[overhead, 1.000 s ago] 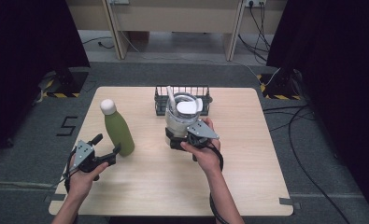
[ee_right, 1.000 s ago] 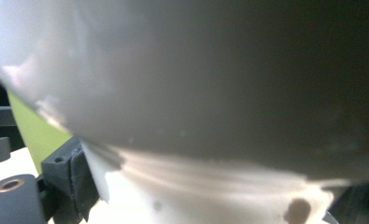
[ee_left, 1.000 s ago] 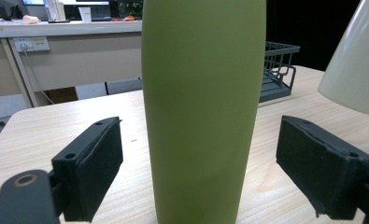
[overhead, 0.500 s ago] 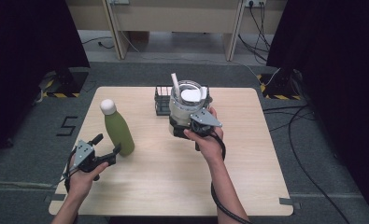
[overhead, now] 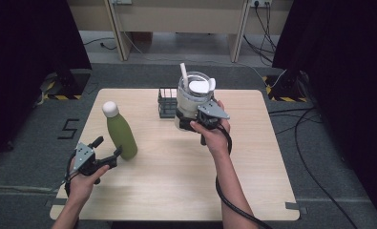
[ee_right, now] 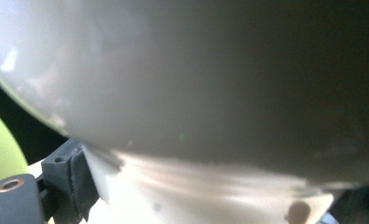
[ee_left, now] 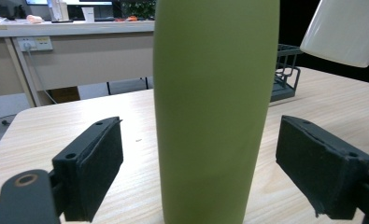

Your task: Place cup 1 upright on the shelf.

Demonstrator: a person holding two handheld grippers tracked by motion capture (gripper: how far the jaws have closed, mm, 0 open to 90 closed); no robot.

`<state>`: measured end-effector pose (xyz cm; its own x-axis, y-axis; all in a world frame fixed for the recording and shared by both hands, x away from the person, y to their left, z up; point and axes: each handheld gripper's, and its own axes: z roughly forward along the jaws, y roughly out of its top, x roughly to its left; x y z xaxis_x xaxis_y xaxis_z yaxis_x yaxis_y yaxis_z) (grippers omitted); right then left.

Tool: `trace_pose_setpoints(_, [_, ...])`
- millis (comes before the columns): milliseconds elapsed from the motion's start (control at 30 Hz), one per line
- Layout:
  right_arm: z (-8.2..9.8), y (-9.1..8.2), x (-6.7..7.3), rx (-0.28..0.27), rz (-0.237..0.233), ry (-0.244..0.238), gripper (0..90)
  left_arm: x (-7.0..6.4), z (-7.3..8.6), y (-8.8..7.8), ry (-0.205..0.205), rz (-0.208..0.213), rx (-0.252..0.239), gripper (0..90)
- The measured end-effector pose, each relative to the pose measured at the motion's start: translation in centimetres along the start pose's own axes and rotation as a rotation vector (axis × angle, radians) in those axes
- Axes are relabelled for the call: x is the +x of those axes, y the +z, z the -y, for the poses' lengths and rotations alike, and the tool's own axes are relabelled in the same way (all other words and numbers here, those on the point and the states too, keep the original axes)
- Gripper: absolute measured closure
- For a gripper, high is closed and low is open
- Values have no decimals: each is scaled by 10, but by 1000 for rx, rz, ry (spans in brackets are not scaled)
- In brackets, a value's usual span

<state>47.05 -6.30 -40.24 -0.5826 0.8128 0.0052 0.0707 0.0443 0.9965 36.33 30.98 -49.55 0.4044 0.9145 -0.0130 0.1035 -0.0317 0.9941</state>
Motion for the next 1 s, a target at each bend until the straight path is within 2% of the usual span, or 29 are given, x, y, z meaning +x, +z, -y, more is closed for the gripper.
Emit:
trace_pose_setpoints(367, [-6,11,-10,7,22,6,99,0,0,1,14,12,1,144])
trace_pose_setpoints(733, [-16,18,-15,1,31,0,100,2,-1,0,7,0,-1,142])
trace_pose_setpoints(1000, [-17,23,-26,11,56,5,99,2,0,1,4,0,2,142])
